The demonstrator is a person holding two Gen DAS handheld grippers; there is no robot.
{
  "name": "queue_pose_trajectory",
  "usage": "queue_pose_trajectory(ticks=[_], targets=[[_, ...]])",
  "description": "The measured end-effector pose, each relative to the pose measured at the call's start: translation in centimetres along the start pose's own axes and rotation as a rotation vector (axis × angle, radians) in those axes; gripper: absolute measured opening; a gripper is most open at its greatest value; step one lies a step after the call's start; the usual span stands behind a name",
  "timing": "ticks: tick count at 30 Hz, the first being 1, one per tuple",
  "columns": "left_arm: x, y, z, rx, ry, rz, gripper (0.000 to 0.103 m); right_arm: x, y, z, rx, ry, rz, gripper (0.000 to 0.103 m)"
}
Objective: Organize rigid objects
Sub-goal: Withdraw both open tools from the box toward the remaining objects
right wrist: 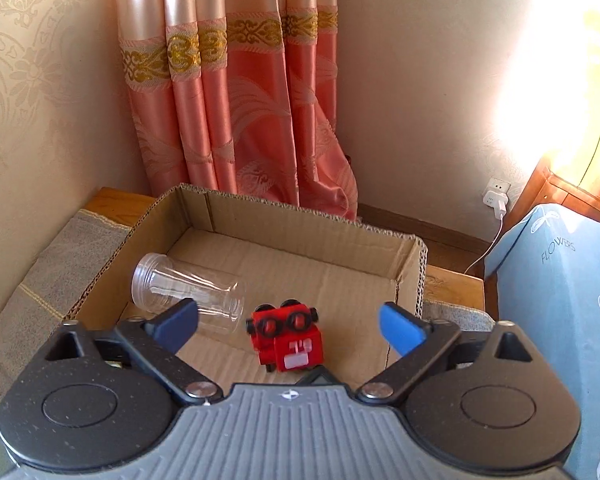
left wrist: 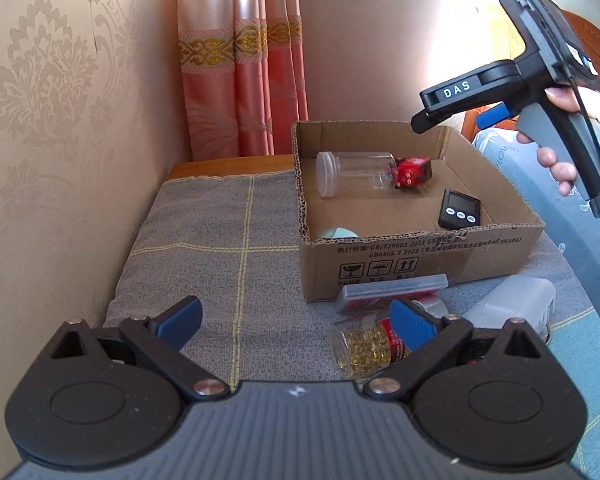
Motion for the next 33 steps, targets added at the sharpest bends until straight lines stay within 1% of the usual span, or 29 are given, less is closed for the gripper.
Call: queue_pose_trajectory(ticks=[5, 7, 11, 13, 15, 21, 24, 26, 27, 31, 33], targets=[[0.0, 0.1, 0.0, -0.002, 0.006, 0.003, 0.099, -1.2, 0.0, 2.1, -0.002, 0.003, -0.013, 0.103], [-0.1, 0.0, 0.1, -0.006, 0.007, 0.007, 0.100, -1.9, 0.2, 3.1, -0.019, -0.001, -0.021, 0.103], [-0.3, 0.0, 0.6, 0.002, 0.006, 0.011, 0.100, -4.1, 0.4, 5.3, 0.007, -0.009, -0.030, 0.103], [-0.5, 0.0, 0.9, 0.006, 0.003, 0.012, 0.100, -5.4, 0.6, 6.1, 0.009, -0.011, -0.030, 0.103], [-0.7, 0.0, 1.3, 0.011, 0.001, 0.011, 0.100, -6.9, 0.9, 7.0, -0.007, -0.021, -0.020, 0.103], [-1.6, 0.3, 1.9, 0.024, 0.009, 0.018, 0.100, -12.4, 1.4, 9.0, -0.038, -0.021, -0.013, 0.103], [-2.1, 0.3, 2.1, 0.025, 0.016, 0.023, 0.100, -15.4, 1.2, 9.6, -0.001, -0.006, -0.051, 0.103], [-2.2, 0.2, 2.2, 0.025, 0.017, 0.020, 0.100, -17.1, 1.3, 9.8, 0.019, 0.010, -0.072, 0.103], [-2.3, 0.1, 2.2, 0.024, 0.019, 0.018, 0.100, -17.9, 1.5, 9.9, 0.017, 0.012, -0.073, 0.103], [-2.7, -0.4, 2.0, 0.015, 0.034, 0.008, 0.100, -20.1, 2.5, 9.8, 0.013, 0.016, -0.039, 0.103], [-3.0, -0.7, 1.8, 0.010, 0.043, 0.002, 0.100, -20.9, 2.8, 9.0, -0.001, 0.044, -0.021, 0.103]])
Point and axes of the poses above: each gripper's, at about its wrist camera, not at the fingertips, and z roughly against the way its jaws point, y to its left, x to its top, the point moved 3 cm from there along -z, roughly the way its jaws point, and after that the axes turned 3 degrees about y, right-handed, at the moved point
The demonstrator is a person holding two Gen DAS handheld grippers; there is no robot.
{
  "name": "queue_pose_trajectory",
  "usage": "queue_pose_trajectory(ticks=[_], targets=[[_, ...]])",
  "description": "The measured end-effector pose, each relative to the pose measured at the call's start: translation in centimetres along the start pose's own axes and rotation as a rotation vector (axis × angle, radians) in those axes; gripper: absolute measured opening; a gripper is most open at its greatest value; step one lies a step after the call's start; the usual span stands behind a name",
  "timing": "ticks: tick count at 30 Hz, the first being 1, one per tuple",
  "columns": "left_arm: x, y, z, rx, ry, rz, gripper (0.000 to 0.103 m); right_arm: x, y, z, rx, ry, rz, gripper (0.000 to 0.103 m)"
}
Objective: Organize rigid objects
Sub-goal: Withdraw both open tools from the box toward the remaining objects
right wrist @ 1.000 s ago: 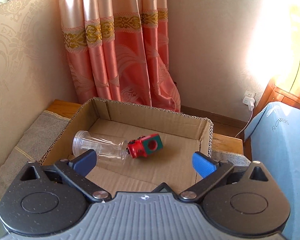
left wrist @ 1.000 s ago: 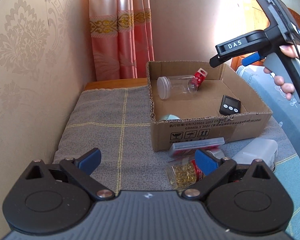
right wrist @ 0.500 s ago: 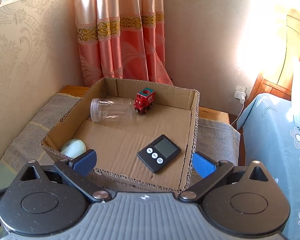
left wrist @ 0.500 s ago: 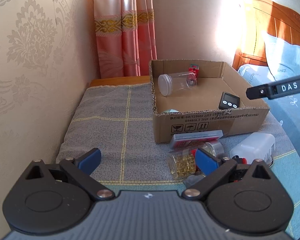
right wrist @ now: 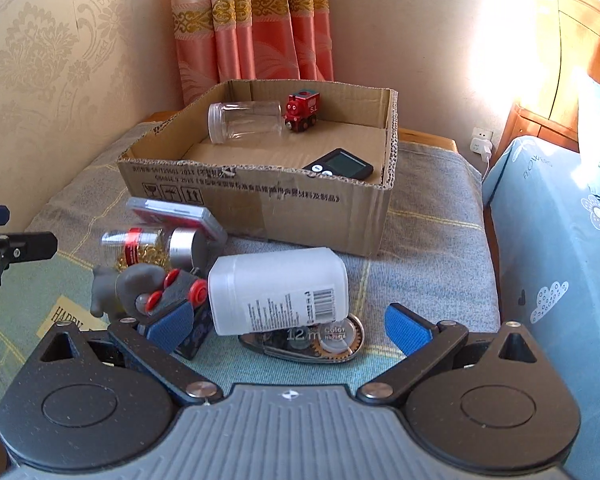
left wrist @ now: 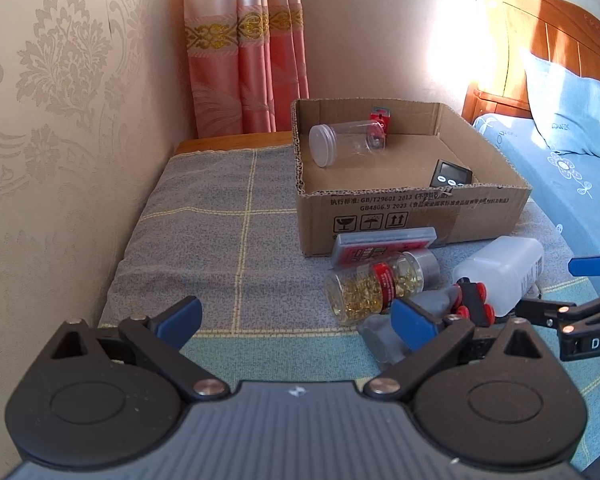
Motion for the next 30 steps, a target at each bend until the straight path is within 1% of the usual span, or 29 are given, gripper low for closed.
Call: queue_pose_trajectory(ticks=[4, 10, 14, 17, 21, 24, 26, 30], targets=[[-0.4, -0.6, -0.4, -0.022, 0.020, -0.013, 0.100, -1.1, 0.2, -1.8, -0.017, 0.042, 0.009, 0.103], [0.0, -1.9, -1.5, -0.055, 0.036, -0.052, 0.100, -1.9, -0.6, -3.2, -0.014, 0.051, -0.030, 0.103], [0.7, -3.3, -2.4, -0.083, 0.030, -0.086, 0.101, -2.3, -0.9, -3.7, -0.010, 0.047, -0.028, 0.103], [1.0, -4.3, -3.1, -0.107, 0.036, -0.108, 0.101, -2.5, -0.7, -3.8, -0.034, 0.036, 0.006, 0.103], [0.9, -5.3, -4.1, -0.148, 0.049, -0.116, 0.101, -2.5, -0.7, -3.9, -0.027, 0.020, 0.017, 0.103], [0.7, -5.2, -4.7, -0.145, 0.050, -0.102, 0.102, -2.6, -0.8, -3.9, -0.027, 0.009, 0.019, 0.103], [0.4, -4.7, -5.0, -0.119, 0.070, -0.097, 0.102, -2.6, -0.8, -3.9, -0.027, 0.003, 0.019, 0.103], [-0.7, -3.2, -4.8, -0.142, 0.087, -0.070, 0.102, -2.7, -0.9, -3.8, -0.028, -0.007, 0.018, 0.103]])
Point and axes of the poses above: each gripper's, at about its wrist camera, not at the fingertips, and z roughly against the way its jaws point, y to its left, x to its top, the point moved 3 cm from there along -z, roughly the way its jaws point, and after that the axes turned 3 degrees about y, right-handed, at the moved point
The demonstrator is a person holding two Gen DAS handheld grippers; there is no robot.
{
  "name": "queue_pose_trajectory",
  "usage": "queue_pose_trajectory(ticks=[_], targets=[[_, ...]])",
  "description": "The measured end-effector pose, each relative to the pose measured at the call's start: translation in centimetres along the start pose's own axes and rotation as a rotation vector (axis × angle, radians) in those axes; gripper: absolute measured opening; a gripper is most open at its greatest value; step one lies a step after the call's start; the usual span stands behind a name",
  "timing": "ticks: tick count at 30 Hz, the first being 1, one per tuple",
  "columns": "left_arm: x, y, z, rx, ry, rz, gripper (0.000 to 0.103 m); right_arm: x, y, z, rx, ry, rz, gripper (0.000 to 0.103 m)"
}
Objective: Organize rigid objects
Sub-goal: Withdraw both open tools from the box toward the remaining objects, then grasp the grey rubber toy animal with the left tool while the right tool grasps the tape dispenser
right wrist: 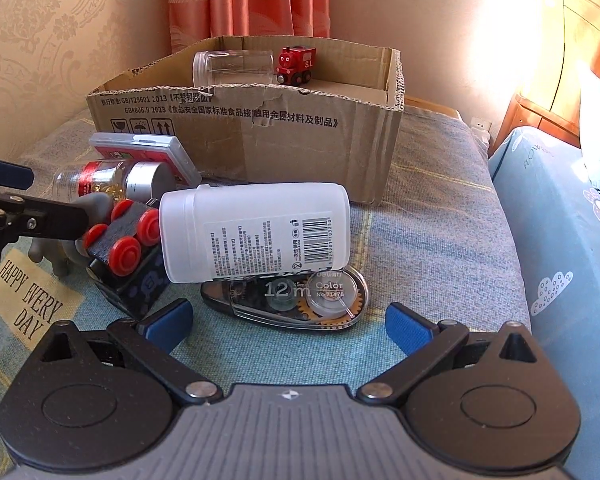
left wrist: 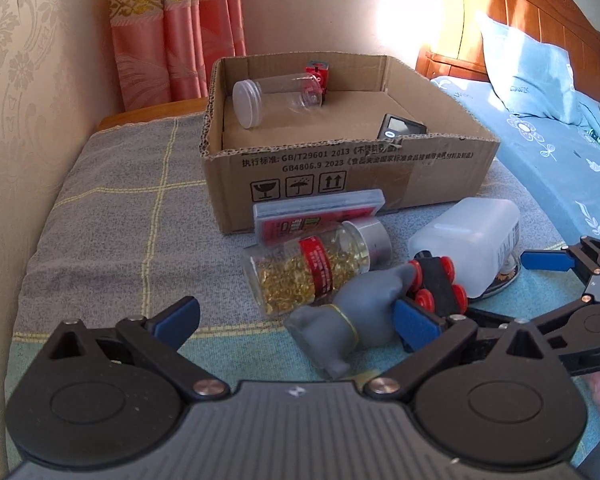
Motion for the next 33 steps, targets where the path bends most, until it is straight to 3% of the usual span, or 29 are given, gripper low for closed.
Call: queue_pose_trajectory(ticks=[4, 8, 15, 21, 26, 33], targets=[[-1.6, 1.4, 0.4, 0.074, 0.024, -0.004, 0.103, -0.1, -0.1, 0.0, -0.003, -0.010, -0.003, 0.103], [-2.5, 2.8, 1.2, 0.054, 0.021, 0.033, 0.102, -0.3, -0.1, 0.0, -0.017, -0.036, -0.018, 0.103], [-2.6, 1.1, 1.0, 0.020, 0.014, -0.048, 0.102, 0.7, 0.1, -0.8, -0.042, -0.044, -0.046, 0.103], [-3.2, 2.0, 0.8, 0.041, 0.035, -0.047, 0.102, -0.4, -1.4, -0.1, -0.047, -0.058, -0.052, 0.103], [-4.1, 3.3, 1.2, 0.113, 0.064, -0.034, 0.102, -0.9, -1.8, 0.4, -0.048, -0.062, -0.051, 0.103], [-5.0, 1.9, 2.9, 0.088, 0.059, -0.124, 0.102, -1.0, -1.8, 0.5, -0.046, -0.068, -0.048, 0.103]])
Point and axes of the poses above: each gripper's, at about its wrist camera, not at the fingertips, and z roughly against the way its jaws point, y to its left, x to its top, the point moved 3 cm from there along -z, roughly the way its jaws point, and after that the axes turned 3 degrees about y, right-handed, at the moved point
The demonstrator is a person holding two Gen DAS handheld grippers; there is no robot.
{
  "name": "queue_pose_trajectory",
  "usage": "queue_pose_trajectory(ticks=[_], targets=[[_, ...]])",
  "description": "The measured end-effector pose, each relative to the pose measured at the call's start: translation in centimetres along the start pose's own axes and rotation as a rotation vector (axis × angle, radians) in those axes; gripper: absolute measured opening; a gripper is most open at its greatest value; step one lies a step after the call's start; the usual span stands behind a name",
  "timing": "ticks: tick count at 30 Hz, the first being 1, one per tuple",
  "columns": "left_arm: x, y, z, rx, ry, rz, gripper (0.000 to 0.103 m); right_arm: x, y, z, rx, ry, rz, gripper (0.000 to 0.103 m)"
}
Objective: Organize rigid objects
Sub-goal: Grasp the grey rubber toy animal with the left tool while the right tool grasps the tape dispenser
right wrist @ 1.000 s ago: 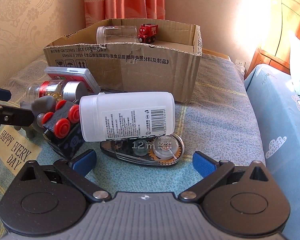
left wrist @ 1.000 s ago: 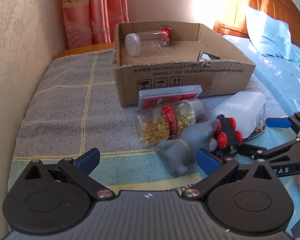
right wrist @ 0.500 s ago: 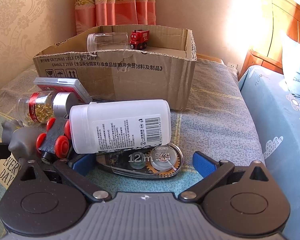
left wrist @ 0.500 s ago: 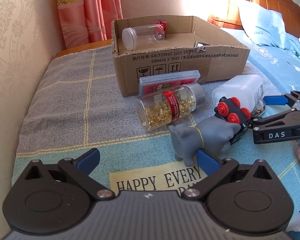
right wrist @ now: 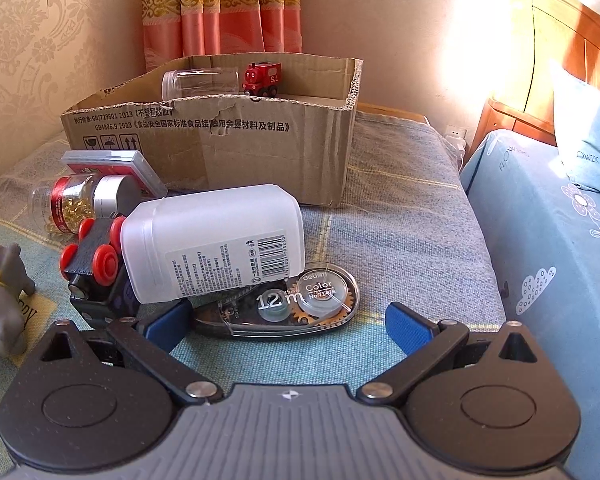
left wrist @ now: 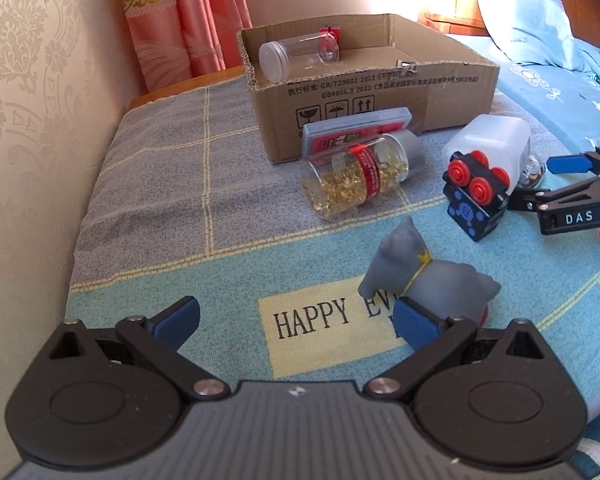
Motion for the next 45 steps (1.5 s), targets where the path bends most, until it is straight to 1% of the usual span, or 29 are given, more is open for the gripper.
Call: queue_pose_trajectory(ticks=[3, 8, 11, 14, 20, 21, 23, 26, 29, 31, 34, 35, 38, 39, 45], targets=[[-0.7, -0.5, 0.6, -0.023, 0.003, -0.027, 0.102, -0.1, 0.0, 0.1, -0.001, -0.001, -0.001, 0.103], [-1.9, -1.6, 1.2, -0.124, 0.024, -0.064, 0.102, -0.1, 0.0, 0.1, -0.001, -0.001, 0.000, 0.103], [-2.3, -2.6, 0.9, -0.151, 0.041, -0.084, 0.102, -0.1, 0.0, 0.1, 0.000, -0.001, 0.000, 0.103], [-2.4, -3.2, 0.7, -0.182, 0.056, -0.066, 0.102, -0.2, 0.1, 0.1, 0.001, -0.004, 0.001, 0.103], [-1.8, -5.0, 1.3, -0.292, 0.055, -0.050, 0.102, -0.3, 0.1, 0.2, 0.005, -0.010, 0.005, 0.103], [-1.6, -5.2, 1.3, -0.297, 0.053, -0.050, 0.102, -0.4, 0.0, 0.3, 0.006, -0.012, 0.007, 0.103], [-1.1, -5.5, 1.2, -0.277, 0.039, -0.058, 0.102, -0.5, 0.0, 0.3, 0.010, -0.014, 0.009, 0.103], [0.0, -5.9, 0.6, -0.271, 0.010, -0.060, 0.102, -0.6, 0.0, 0.5, 0.015, -0.015, 0.015, 0.103], [0.8, -6.4, -0.4, -0.226, 0.007, -0.078, 0.102, -0.7, 0.0, 0.6, 0.025, -0.014, 0.026, 0.103], [0.6, -6.6, -1.0, -0.184, -0.001, -0.101, 0.102, -0.8, -0.1, 0.7, 0.037, -0.012, 0.039, 0.103], [-0.2, -6.5, -1.4, -0.157, 0.007, -0.109, 0.102, -1.0, -0.3, 0.9, 0.055, -0.019, 0.058, 0.103], [-0.5, -6.4, -1.6, -0.152, 0.012, -0.107, 0.103, -1.1, -0.3, 0.9, 0.059, -0.021, 0.063, 0.103], [-1.0, -5.7, -1.7, -0.177, 0.011, -0.057, 0.102, -0.8, -0.2, 0.7, 0.079, -0.018, 0.085, 0.103], [-1.0, -5.7, -1.7, -0.169, 0.007, -0.051, 0.103, -0.7, -0.1, 0.6, 0.087, -0.018, 0.094, 0.103], [-0.9, -5.7, -1.7, -0.175, 0.004, -0.061, 0.103, -0.2, -0.3, 0.0, 0.152, -0.036, 0.155, 0.103]])
Point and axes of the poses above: each gripper's, at about its wrist camera, not at the fingertips, and z roughly against the way its jaws point, y to its left, x to its top, the point moved 3 cm from there along -z, roughly the way its jaws point, and after that the axes turned 3 degrees about y, right-handed, at the moved point
